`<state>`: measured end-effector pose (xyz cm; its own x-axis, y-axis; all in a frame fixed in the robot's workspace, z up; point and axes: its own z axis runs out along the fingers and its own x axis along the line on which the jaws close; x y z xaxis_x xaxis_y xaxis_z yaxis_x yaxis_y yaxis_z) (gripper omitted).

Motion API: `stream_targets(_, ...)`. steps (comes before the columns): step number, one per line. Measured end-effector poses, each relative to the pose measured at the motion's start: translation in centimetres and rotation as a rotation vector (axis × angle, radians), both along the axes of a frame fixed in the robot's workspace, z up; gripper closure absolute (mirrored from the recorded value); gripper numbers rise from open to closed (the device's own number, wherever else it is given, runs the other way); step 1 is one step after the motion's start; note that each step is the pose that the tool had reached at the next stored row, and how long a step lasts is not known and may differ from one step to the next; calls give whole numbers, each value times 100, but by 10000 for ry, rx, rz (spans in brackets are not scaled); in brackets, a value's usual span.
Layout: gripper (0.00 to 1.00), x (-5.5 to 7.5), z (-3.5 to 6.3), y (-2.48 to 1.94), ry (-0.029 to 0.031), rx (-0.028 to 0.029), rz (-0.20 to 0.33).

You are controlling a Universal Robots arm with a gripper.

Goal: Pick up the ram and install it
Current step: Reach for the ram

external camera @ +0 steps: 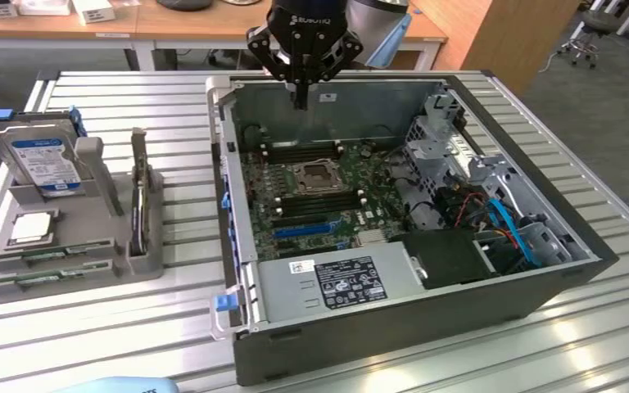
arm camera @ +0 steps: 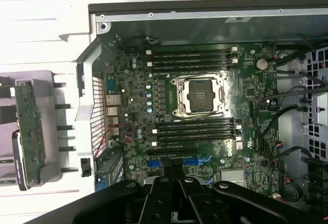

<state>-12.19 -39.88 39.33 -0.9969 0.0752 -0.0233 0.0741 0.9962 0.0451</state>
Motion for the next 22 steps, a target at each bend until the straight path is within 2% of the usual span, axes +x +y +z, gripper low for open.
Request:
stream_targets(8, 90, -46, -1, 0, 0, -1, -1)
stream_targets(22, 90, -322, -8, 0, 0, -1, 1)
